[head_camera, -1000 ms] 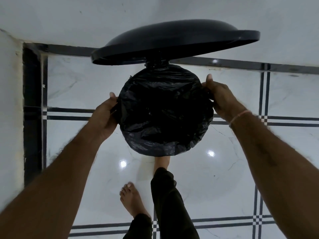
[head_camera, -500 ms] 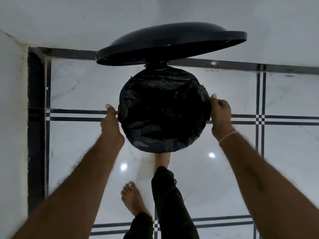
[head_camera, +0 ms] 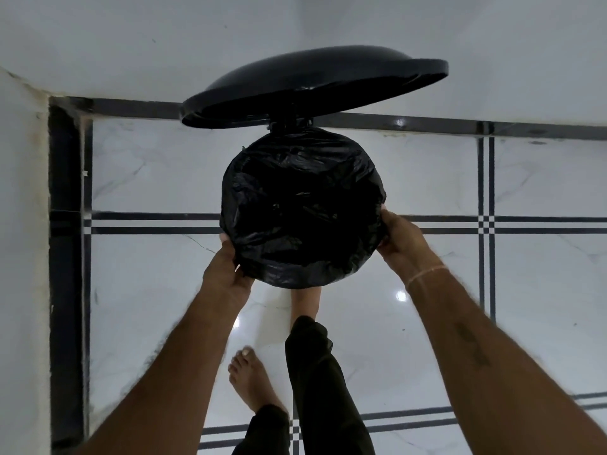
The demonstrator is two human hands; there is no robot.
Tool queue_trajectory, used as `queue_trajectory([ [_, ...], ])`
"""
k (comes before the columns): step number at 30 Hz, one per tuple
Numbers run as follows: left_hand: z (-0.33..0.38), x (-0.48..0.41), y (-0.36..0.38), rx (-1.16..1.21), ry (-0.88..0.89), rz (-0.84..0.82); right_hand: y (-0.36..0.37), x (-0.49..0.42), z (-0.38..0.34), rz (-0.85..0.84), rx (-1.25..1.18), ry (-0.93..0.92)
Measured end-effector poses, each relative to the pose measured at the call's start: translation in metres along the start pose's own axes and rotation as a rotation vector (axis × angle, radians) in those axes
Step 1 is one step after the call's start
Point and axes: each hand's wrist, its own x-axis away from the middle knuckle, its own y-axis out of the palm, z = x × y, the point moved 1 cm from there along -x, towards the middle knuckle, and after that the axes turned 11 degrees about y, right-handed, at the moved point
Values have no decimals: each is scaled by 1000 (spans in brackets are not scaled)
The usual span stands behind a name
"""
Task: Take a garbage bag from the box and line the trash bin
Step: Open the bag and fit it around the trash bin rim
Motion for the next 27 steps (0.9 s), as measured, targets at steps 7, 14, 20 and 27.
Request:
queue_trajectory([
  [7, -6, 11, -9, 44, -69, -34, 1, 7, 2, -61, -50, 17],
  [14, -16, 13, -11, 156, 28, -81, -1, 2, 11, -85, -155, 19],
  [20, -40, 28, -15, 226, -136, -1, -17, 12, 23, -148, -22, -18],
  [27, -52, 29, -5, 368, -57, 50, -16, 3, 41, -317, -295, 3],
])
